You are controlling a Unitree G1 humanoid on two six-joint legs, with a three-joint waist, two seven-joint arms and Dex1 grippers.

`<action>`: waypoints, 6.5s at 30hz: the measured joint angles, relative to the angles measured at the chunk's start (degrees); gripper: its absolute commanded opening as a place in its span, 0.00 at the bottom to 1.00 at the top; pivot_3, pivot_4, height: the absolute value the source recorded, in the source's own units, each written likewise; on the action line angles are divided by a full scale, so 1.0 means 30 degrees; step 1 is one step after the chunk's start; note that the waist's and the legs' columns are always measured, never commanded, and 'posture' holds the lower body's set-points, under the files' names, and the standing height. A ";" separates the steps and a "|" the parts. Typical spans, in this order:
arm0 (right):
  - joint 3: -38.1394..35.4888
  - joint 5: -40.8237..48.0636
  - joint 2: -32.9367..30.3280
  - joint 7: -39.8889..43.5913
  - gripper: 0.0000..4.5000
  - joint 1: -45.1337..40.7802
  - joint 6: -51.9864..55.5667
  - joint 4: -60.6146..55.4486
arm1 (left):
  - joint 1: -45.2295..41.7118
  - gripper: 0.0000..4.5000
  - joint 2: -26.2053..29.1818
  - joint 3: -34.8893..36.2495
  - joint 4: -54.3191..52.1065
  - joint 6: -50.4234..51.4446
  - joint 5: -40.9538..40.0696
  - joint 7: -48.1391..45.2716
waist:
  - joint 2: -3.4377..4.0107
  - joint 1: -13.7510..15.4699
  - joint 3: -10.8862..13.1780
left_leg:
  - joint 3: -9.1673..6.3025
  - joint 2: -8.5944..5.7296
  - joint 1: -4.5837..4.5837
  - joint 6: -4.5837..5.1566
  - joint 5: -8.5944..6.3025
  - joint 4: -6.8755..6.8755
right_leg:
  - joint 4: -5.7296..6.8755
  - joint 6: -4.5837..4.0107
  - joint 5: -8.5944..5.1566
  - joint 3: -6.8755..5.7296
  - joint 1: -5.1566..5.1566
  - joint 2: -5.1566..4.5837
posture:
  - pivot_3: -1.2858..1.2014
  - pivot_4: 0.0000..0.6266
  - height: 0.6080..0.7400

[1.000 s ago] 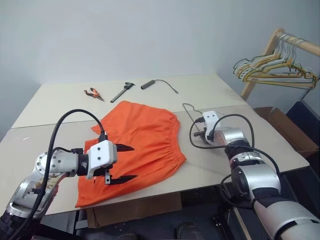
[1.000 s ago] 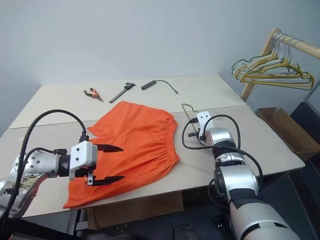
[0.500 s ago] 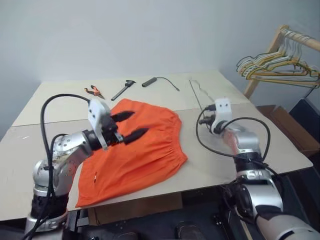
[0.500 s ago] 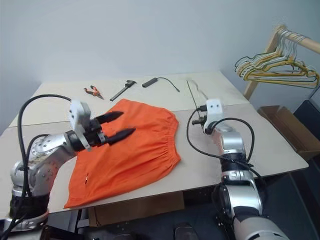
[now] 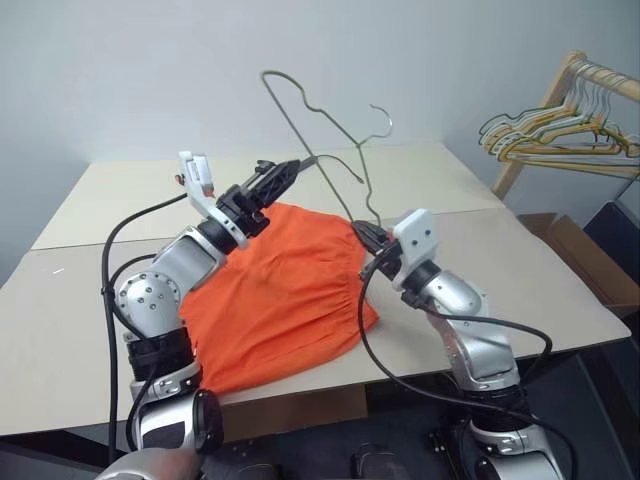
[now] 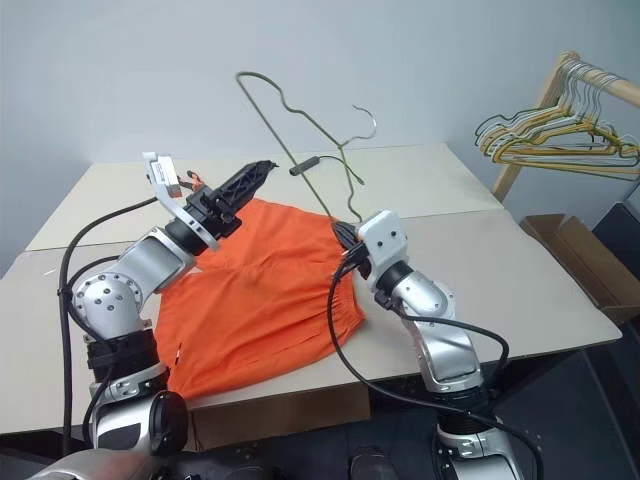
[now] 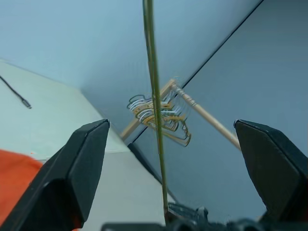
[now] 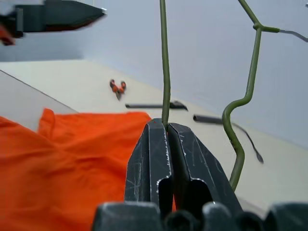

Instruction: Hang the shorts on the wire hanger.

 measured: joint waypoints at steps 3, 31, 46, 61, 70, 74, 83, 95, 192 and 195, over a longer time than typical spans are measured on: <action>0.0398 -0.0500 -0.0094 0.0193 0.01 0.0159 -0.0933 0.0008 | 0.0000 1.00 0.0019 -0.0173 0.0003 -0.0071 -0.0160 0.0136 | -0.0002 0.0023 0.0000 | 0.0003 -0.0009 0.0000 -0.0003 0.0002 0.0002 | -0.0010 -0.0002 0.0000 -0.0001 0.0009 -0.0002 | 0.50 0.00 1.00; 0.0890 -0.0755 -0.0887 0.2371 0.70 0.1170 -0.4195 0.1178 | 0.0198 0.00 0.1162 -0.2277 0.0165 -0.3953 0.2952 -0.1226 | -0.0009 0.0047 0.0004 | 0.0021 -0.0011 0.0012 -0.0005 0.0005 0.0001 | -0.0035 -0.0010 0.0002 0.0002 0.0025 0.0005 | 0.51 0.00 1.00; -0.2279 1.4775 -0.8670 1.2265 1.00 -0.3885 1.1431 0.1724 | 0.1642 0.00 0.6893 0.0633 0.0253 -0.4377 -0.0800 -1.4693 | -0.0017 0.0053 0.0029 | 0.0162 0.0064 0.0038 0.0003 0.0003 -0.0010 | -0.0046 -0.0093 -0.0030 -0.0065 0.0041 0.0056 | 0.51 0.00 1.00; 0.0110 1.4877 -0.5661 1.2829 1.00 -0.6919 1.5128 0.2947 | 0.1586 0.00 0.6413 -0.0242 0.0992 -0.4862 -0.1223 -1.7758 | -0.0023 0.0123 0.0028 | 0.0148 0.0048 -0.0029 0.0003 0.0002 0.0002 | -0.0059 -0.0065 -0.0020 -0.0063 0.0005 0.0031 | 0.50 0.00 1.00; 0.0005 1.4903 -0.4567 1.2160 0.91 -0.7402 1.5971 0.2947 | 0.1859 0.00 0.5817 -0.0388 0.0848 -0.5161 -0.1226 -1.7686 | -0.0023 0.0054 0.0028 | 0.0141 0.0048 -0.0026 0.0003 0.0002 0.0001 | -0.0050 -0.0065 -0.0020 -0.0064 0.0003 0.0032 | 0.50 0.00 1.00; -0.0056 1.4901 -0.4514 1.1956 0.65 -0.7406 1.6178 0.2955 | 0.2011 0.00 0.5781 -0.0391 0.0759 -0.5225 -0.1216 -1.7638 | -0.0023 0.0046 0.0028 | 0.0141 0.0049 -0.0025 0.0003 0.0002 0.0002 | -0.0048 -0.0065 -0.0020 -0.0064 0.0004 0.0032 | 0.50 0.00 1.00; -0.0514 1.4985 -0.4177 1.1456 0.01 -0.7447 1.6523 0.3179 | 0.2426 0.00 0.5784 -0.0586 0.0691 -0.5161 -0.1250 -1.7672 | -0.0022 0.0023 0.0028 | 0.0145 0.0049 -0.0026 0.0003 0.0002 0.0000 | -0.0051 -0.0065 -0.0020 -0.0064 0.0000 0.0033 | 0.50 0.00 1.00; -0.2678 1.6324 -0.3331 0.9365 0.00 -0.6646 1.6823 0.2978 | 0.4511 0.69 0.7515 -0.4040 -0.0604 -0.6390 0.3635 -1.7905 | -0.0021 0.0017 0.0029 | 0.0154 0.0047 -0.0031 0.0003 0.0001 -0.0013 | -0.0063 -0.0066 -0.0021 -0.0064 -0.0006 0.0036 | 0.50 0.00 1.00; -0.0090 0.2821 -0.6754 1.4787 0.00 -0.8635 0.9840 2.1136 | 0.8238 0.99 1.2851 -0.8966 -0.2519 -1.1765 1.6018 -1.7669 | 0.0053 0.0634 0.0062 | 0.0274 0.0053 -0.0043 0.0085 -0.0046 0.0014 | -0.0170 -0.0006 0.0025 0.0001 0.0007 0.0012 | 0.51 0.00 1.00; -0.0247 0.2440 -0.6520 1.3152 0.00 -0.6552 0.7563 1.7254 | 0.5945 0.99 1.1946 -0.9132 -0.0712 -1.2217 1.6839 -1.6745 | 0.0054 0.0645 0.0062 | 0.0273 0.0044 -0.0050 0.0081 -0.0043 0.0020 | -0.0166 0.0003 0.0032 0.0004 0.0004 0.0011 | 0.51 0.00 1.00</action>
